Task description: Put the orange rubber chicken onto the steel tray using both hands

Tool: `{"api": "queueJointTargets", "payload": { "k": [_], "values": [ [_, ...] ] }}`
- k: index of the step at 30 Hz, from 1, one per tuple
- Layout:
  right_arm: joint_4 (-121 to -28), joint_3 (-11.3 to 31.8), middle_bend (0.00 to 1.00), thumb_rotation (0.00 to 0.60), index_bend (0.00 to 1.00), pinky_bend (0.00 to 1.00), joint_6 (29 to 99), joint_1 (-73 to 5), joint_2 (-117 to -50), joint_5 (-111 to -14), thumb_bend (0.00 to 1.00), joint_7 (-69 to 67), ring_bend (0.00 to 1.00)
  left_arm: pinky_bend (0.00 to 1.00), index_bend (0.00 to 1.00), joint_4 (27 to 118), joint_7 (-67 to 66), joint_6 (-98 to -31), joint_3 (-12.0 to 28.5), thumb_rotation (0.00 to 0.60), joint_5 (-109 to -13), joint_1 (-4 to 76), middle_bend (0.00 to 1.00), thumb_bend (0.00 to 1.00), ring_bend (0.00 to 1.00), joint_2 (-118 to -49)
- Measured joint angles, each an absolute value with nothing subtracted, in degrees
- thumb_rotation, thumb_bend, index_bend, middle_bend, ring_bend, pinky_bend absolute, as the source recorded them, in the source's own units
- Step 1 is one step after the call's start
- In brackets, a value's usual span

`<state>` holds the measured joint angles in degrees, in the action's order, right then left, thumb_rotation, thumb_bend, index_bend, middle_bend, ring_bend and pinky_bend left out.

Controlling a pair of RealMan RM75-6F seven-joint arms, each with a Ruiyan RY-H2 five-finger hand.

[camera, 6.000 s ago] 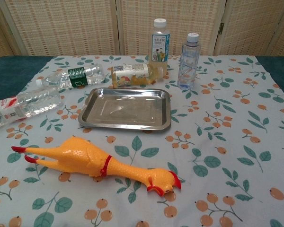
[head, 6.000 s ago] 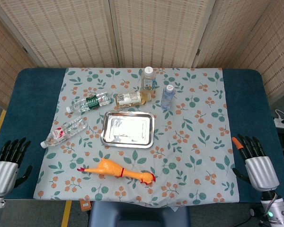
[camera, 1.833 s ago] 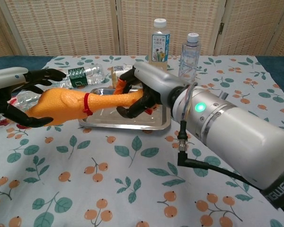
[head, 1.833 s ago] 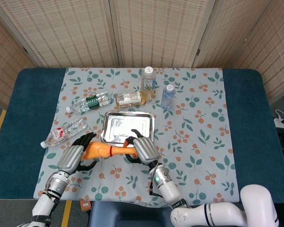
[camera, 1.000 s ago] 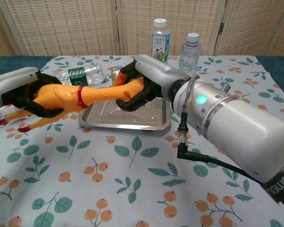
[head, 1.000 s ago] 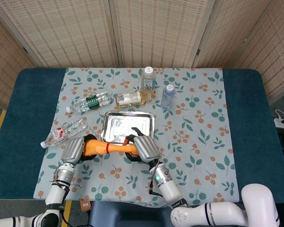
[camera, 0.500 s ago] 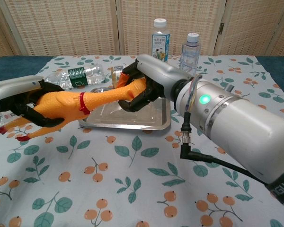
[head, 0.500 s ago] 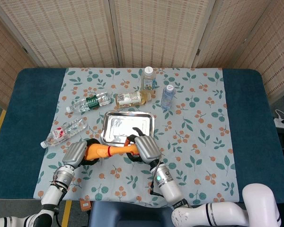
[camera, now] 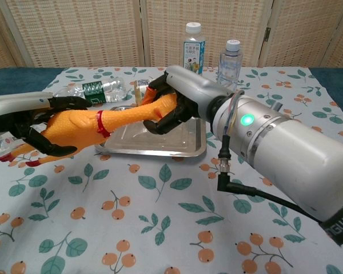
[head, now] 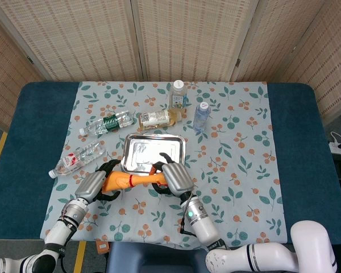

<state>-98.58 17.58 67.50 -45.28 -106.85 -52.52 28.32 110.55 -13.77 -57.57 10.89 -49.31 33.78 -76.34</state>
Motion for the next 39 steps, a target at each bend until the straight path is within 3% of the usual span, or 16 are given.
{"api": "queueJointTargets", "payload": {
  "k": [3, 5, 11, 16, 18, 20, 22, 23, 25, 28, 33, 39],
  "values": [
    [-98.5, 17.6, 0.41, 0.6, 0.84, 0.39, 67.4, -45.3, -106.9, -52.5, 0.38, 28.1, 0.28, 0.7, 0.72, 110.2, -14.1, -60.5, 11.2, 0.6, -48.8, 33.7, 0.69, 0.64, 0.61, -77.7],
    [-98.5, 17.6, 0.41, 0.6, 0.84, 0.39, 67.4, -45.3, -106.9, -52.5, 0.38, 28.1, 0.28, 0.82, 0.84, 109.9, -14.3, -62.9, 11.6, 0.6, -48.8, 33.5, 0.81, 0.75, 0.72, -78.8],
    [-98.5, 17.7, 0.41, 0.6, 0.84, 0.39, 67.5, -45.3, -106.9, -52.4, 0.38, 27.9, 0.28, 0.88, 0.88, 108.8, -18.3, -70.3, 11.6, 0.6, -49.6, 32.9, 0.86, 0.83, 0.78, -83.0],
    [-98.6, 17.6, 0.42, 0.6, 0.84, 0.39, 67.6, -45.3, -106.8, -52.5, 0.38, 28.1, 0.28, 0.89, 0.88, 109.1, -19.7, -71.3, 11.8, 0.6, -49.4, 32.8, 0.85, 0.78, 0.78, -83.7],
    [-98.7, 17.6, 0.42, 0.6, 0.84, 0.39, 67.7, -45.3, -106.8, -52.5, 0.38, 28.3, 0.28, 0.85, 0.79, 109.2, -19.1, -71.3, 11.8, 0.6, -50.0, 32.7, 0.77, 0.67, 0.74, -83.8],
    [-98.7, 17.6, 0.41, 0.6, 0.84, 0.39, 67.8, -45.3, -106.8, -52.5, 0.38, 28.4, 0.28, 0.68, 0.49, 109.3, -18.8, -70.9, 11.6, 0.6, -50.6, 32.6, 0.52, 0.55, 0.55, -83.5],
    [-98.6, 17.6, 0.42, 0.6, 0.84, 0.39, 67.9, -45.3, -106.8, -52.5, 0.38, 28.4, 0.28, 0.35, 0.07, 109.9, -18.1, -69.2, 11.2, 0.6, -50.6, 32.7, 0.1, 0.44, 0.18, -82.7],
    [-98.5, 17.6, 0.42, 0.6, 0.84, 0.39, 68.0, -45.3, -106.9, -52.4, 0.38, 28.3, 0.28, 0.25, 0.01, 110.2, -17.5, -68.0, 11.1, 0.6, -50.5, 32.7, 0.01, 0.41, 0.06, -82.2],
    [-98.2, 17.7, 0.42, 0.6, 0.84, 0.39, 68.0, -45.2, -107.0, -52.4, 0.38, 28.2, 0.28, 0.15, 0.0, 110.8, -15.4, -64.9, 11.1, 0.6, -50.7, 32.8, 0.0, 0.36, 0.0, -80.7],
    [-97.4, 17.7, 0.42, 0.6, 0.84, 0.39, 68.3, -45.1, -107.2, -52.4, 0.38, 28.0, 0.28, 0.07, 0.0, 111.9, -10.8, -59.9, 11.2, 0.6, -51.4, 33.0, 0.0, 0.33, 0.0, -78.0],
    [-94.7, 18.2, 0.43, 0.6, 0.84, 0.39, 68.7, -45.1, -108.1, -52.7, 0.38, 27.2, 0.28, 0.04, 0.0, 112.8, -2.2, -52.0, 11.5, 0.6, -54.1, 33.2, 0.0, 0.3, 0.0, -72.6],
    [-90.0, 19.1, 0.43, 0.6, 0.84, 0.39, 69.2, -45.1, -109.6, -53.3, 0.38, 25.8, 0.28, 0.03, 0.0, 112.7, 4.6, -50.4, 12.4, 0.6, -58.4, 32.8, 0.0, 0.3, 0.0, -70.8]
  ]
}}
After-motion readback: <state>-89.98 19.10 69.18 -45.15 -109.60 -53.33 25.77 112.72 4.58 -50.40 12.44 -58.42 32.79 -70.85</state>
